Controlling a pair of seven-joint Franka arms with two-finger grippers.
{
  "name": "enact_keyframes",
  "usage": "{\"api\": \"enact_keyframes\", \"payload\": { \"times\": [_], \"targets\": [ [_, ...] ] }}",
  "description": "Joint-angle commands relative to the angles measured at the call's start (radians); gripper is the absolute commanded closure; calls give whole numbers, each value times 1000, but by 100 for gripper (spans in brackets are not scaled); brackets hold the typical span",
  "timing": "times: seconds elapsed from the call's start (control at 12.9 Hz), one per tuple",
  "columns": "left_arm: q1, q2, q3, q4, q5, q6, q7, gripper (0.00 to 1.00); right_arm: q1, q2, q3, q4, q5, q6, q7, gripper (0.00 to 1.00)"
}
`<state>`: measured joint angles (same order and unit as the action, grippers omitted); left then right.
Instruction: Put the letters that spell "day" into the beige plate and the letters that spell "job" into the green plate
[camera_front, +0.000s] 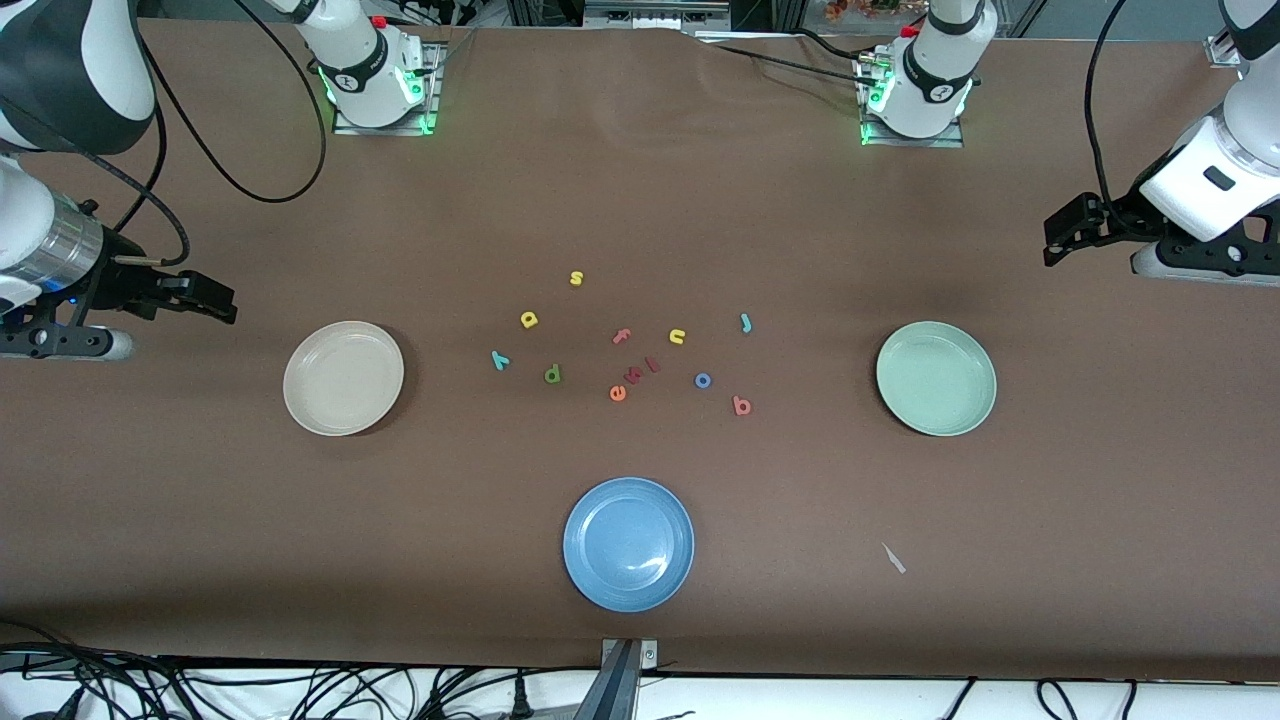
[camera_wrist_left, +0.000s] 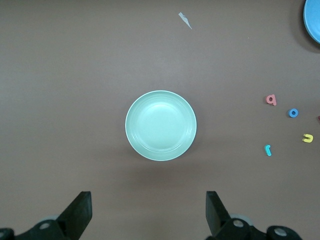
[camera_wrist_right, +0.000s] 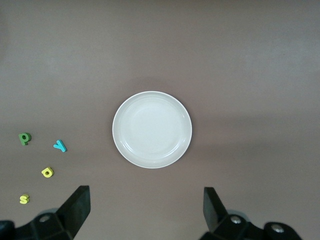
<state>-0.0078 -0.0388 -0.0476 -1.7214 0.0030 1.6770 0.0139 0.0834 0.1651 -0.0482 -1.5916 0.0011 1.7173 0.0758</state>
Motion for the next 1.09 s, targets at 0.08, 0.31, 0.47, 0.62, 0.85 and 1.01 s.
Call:
{"api": "enact_keyframes", "payload": {
  "times": [0.08, 0.31, 0.47, 0.62, 0.85, 1.01],
  "targets": [
    [0, 10, 2, 26, -20, -20, 21, 0, -1, -16, 2, -16, -15, 8, -7, 0],
    [0, 11, 2, 26, -21, -20, 18, 0, -1, -16, 2, -16, -15, 8, -7, 0],
    [0, 10, 2, 26, -21, -20, 18, 0, -1, -16, 2, -16, -15, 8, -7, 0],
    [-1, 8, -1, 26, -24, -23, 17, 0, -1, -16, 2, -16, -15, 8, -7, 0],
    [0, 10, -12, 39, -23, -32, 15, 0, -1, -16, 2, -16, -15, 8, -7, 0],
    [0, 11, -12, 39, -20, -34, 17, 0, -1, -16, 2, -16, -15, 8, -7, 0]
  ]
}}
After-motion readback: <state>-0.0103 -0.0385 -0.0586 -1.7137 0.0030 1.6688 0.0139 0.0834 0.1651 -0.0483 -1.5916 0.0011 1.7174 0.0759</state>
